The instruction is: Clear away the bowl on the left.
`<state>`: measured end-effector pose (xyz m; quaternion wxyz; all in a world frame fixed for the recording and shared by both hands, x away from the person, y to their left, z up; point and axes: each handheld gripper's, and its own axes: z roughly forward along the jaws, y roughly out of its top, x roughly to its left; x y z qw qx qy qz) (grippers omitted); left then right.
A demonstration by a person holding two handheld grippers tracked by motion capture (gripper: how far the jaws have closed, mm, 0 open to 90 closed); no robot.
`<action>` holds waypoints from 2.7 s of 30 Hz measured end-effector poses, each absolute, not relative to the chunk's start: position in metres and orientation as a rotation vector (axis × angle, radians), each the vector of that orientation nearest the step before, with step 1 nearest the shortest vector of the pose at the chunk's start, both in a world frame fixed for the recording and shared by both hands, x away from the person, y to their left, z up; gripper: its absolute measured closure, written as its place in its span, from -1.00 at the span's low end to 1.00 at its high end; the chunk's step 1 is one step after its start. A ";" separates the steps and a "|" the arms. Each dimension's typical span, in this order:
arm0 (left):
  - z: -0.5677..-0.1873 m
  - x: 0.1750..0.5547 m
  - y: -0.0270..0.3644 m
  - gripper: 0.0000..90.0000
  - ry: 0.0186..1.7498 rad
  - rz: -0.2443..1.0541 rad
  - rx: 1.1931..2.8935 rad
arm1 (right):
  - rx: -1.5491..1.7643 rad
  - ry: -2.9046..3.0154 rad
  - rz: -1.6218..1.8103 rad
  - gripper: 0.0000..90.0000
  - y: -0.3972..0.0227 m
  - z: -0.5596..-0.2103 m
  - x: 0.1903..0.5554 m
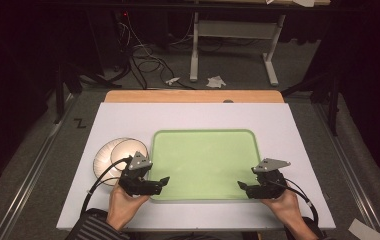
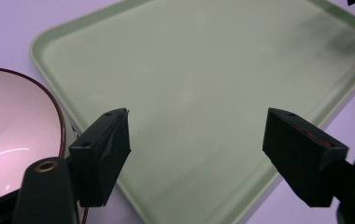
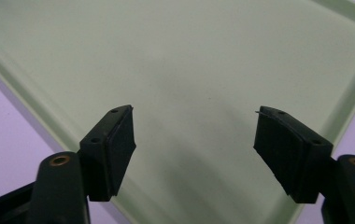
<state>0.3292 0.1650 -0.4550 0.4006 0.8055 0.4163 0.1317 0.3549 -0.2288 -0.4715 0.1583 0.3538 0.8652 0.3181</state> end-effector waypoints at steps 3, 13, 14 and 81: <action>-0.455 0.329 0.165 -0.44 1.051 0.327 2.032 | 1.003 2.477 0.907 -0.25 -0.229 -0.471 0.354; -0.454 0.333 0.170 -0.41 1.067 0.365 2.041 | 0.998 2.477 0.921 -0.18 -0.229 -0.471 0.355; -0.454 0.333 0.171 -0.41 1.066 0.366 2.041 | 0.998 2.477 0.925 -0.18 -0.229 -0.471 0.355; -0.424 0.344 0.225 -0.41 1.221 0.332 1.872 | 1.046 2.572 0.869 -0.18 -0.225 -0.480 0.361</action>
